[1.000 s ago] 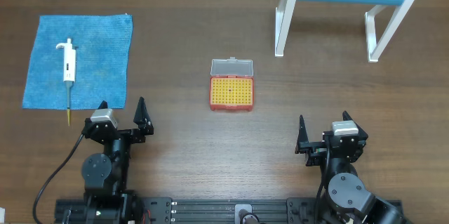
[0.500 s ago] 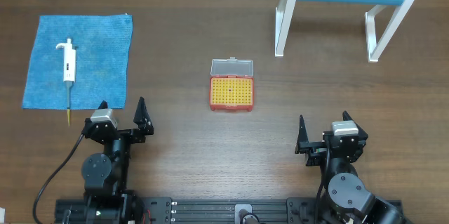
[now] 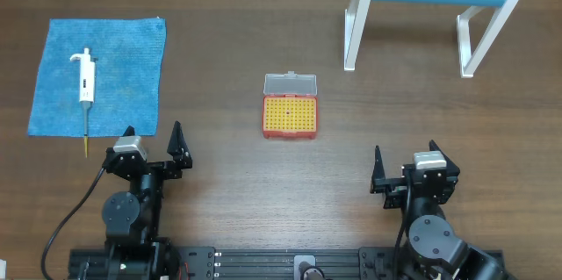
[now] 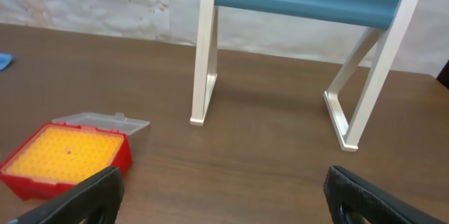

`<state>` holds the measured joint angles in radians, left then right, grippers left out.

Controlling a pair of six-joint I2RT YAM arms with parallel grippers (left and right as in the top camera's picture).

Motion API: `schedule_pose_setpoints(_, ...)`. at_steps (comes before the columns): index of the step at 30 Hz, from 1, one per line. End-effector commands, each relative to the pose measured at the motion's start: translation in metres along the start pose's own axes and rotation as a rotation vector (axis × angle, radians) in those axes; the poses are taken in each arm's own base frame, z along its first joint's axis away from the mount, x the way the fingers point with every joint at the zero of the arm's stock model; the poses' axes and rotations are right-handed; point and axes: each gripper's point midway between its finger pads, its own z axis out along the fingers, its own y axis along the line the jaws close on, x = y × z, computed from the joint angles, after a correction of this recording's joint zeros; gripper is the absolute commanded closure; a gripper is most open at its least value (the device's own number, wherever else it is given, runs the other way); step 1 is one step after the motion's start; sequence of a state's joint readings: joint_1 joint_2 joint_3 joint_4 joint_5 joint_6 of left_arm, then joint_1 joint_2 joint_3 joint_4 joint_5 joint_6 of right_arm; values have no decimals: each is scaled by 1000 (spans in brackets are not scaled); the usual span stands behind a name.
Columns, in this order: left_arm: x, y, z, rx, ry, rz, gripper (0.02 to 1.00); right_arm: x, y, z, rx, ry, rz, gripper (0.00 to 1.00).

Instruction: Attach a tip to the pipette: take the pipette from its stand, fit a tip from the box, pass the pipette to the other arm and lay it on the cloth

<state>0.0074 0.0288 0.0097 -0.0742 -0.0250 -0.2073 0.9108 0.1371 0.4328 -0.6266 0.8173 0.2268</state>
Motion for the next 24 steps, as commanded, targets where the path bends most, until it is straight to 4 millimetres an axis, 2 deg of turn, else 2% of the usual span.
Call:
schedule_pose_setpoints(1, 2, -2, 0, 11, 3, 2, 58, -16, -49, 11, 249, -101, 165, 75)
schedule_pose_setpoints(2, 2, -2, 0, 11, 3, 2, 58, -14, -56, 17, 270, -117, 195, 75)
schedule_pose_setpoints(3, 2, -2, 0, 11, 3, 2, 58, -3, -58, 30, 240, -116, 219, 75)
schedule_pose_setpoints(4, 2, -2, 0, 11, 3, 2, 58, 7, -55, 41, 177, -111, 227, 75)
schedule_pose_setpoints(6, 2, -2, 0, 11, 3, 2, 58, 9, -49, 51, 66, -150, 181, 75)
schedule_pose_setpoints(7, 2, -2, 0, 11, 3, 2, 58, 4, -48, 51, 26, -191, 123, 75)
schedule_pose_setpoints(9, 2, -2, 0, 11, 3, 3, 58, 18, -61, 51, 94, -140, 50, 75)
schedule_pose_setpoints(12, 2, -2, 0, 11, 3, 2, 58, 44, -81, 46, 230, -61, 41, 75)
schedule_pose_setpoints(16, 2, -2, 0, 11, 3, 2, 58, 68, -76, 48, 209, -4, 53, 75)
schedule_pose_setpoints(24, 2, -2, 0, 11, 3, 2, 56, 68, -72, 49, 185, -7, 60, 75)
